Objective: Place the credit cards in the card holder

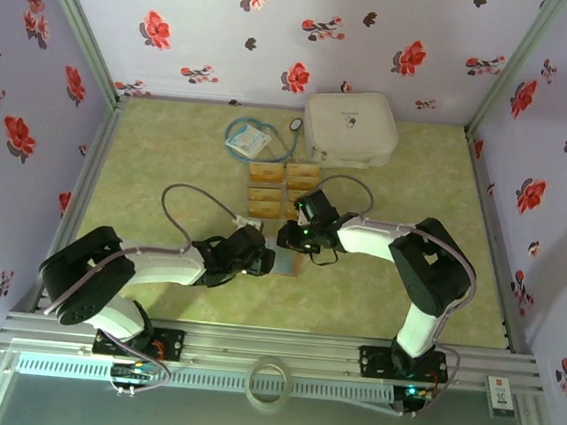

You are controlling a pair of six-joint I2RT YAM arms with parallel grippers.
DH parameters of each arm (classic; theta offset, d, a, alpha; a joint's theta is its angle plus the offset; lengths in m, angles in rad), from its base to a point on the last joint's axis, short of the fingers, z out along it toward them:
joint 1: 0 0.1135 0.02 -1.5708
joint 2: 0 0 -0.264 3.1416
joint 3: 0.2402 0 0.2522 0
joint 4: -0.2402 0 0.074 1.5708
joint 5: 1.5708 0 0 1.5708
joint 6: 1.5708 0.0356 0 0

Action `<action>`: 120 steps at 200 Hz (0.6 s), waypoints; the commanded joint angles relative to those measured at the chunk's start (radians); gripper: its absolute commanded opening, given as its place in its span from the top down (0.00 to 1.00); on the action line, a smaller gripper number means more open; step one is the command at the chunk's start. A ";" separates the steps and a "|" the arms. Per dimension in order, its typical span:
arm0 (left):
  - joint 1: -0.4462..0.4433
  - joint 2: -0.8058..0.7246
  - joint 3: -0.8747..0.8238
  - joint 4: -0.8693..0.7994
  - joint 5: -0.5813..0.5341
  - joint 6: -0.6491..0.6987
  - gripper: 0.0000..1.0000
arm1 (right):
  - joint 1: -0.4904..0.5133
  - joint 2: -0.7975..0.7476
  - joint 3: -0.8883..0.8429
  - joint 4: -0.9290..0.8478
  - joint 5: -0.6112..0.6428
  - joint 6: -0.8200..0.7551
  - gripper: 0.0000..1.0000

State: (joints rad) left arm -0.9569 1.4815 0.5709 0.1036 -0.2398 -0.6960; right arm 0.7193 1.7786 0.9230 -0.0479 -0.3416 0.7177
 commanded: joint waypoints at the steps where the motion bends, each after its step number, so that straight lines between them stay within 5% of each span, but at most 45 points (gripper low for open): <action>1: -0.010 -0.052 -0.037 0.056 0.006 0.025 0.29 | 0.008 0.017 0.003 0.015 -0.004 0.016 0.76; 120: -0.026 0.023 0.041 -0.024 -0.016 0.067 0.29 | 0.009 0.016 -0.004 0.030 -0.006 0.029 0.74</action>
State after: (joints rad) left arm -0.9707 1.4788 0.5861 0.1337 -0.2256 -0.6571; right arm 0.7204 1.7786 0.9230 -0.0257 -0.3416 0.7334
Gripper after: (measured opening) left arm 0.730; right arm 0.262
